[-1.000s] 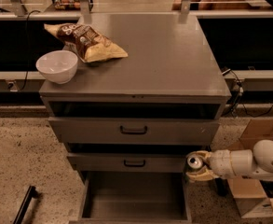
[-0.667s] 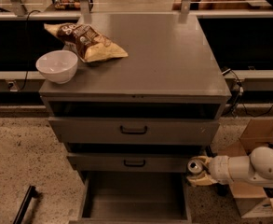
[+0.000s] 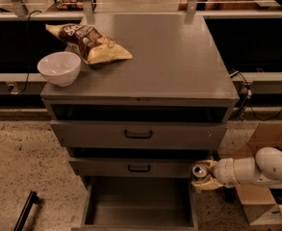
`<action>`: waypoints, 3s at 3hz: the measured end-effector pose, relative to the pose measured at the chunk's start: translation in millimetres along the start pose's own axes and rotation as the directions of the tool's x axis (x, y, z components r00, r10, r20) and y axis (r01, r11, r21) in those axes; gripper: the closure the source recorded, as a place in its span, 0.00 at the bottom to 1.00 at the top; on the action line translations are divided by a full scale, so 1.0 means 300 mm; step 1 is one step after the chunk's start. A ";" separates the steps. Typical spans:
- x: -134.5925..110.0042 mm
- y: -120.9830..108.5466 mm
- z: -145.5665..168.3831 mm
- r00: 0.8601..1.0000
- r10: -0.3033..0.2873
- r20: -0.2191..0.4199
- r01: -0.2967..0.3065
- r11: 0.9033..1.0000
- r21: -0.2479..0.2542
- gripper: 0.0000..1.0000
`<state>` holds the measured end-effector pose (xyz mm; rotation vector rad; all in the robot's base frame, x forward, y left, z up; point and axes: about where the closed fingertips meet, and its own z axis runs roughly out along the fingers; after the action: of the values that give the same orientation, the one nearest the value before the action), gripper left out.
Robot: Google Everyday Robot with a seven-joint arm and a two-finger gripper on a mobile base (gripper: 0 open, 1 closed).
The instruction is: Place green can into bottom drawer
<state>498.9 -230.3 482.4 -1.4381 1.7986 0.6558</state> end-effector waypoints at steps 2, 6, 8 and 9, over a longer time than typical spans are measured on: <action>0.173 0.204 0.271 0.987 0.035 0.158 -0.037 0.999 0.006 1.00; 0.223 0.175 0.480 0.969 -0.138 0.207 0.103 0.980 0.172 1.00; 0.321 0.068 0.644 0.988 -0.122 0.098 0.107 0.983 0.149 1.00; 0.325 0.080 0.705 0.987 -0.104 0.124 0.092 0.991 0.094 1.00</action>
Offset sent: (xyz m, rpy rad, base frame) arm -0.0753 0.0662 -0.1642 0.2098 -0.0675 -0.0935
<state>512.7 -120.8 276.0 -1.3843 1.6263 0.5980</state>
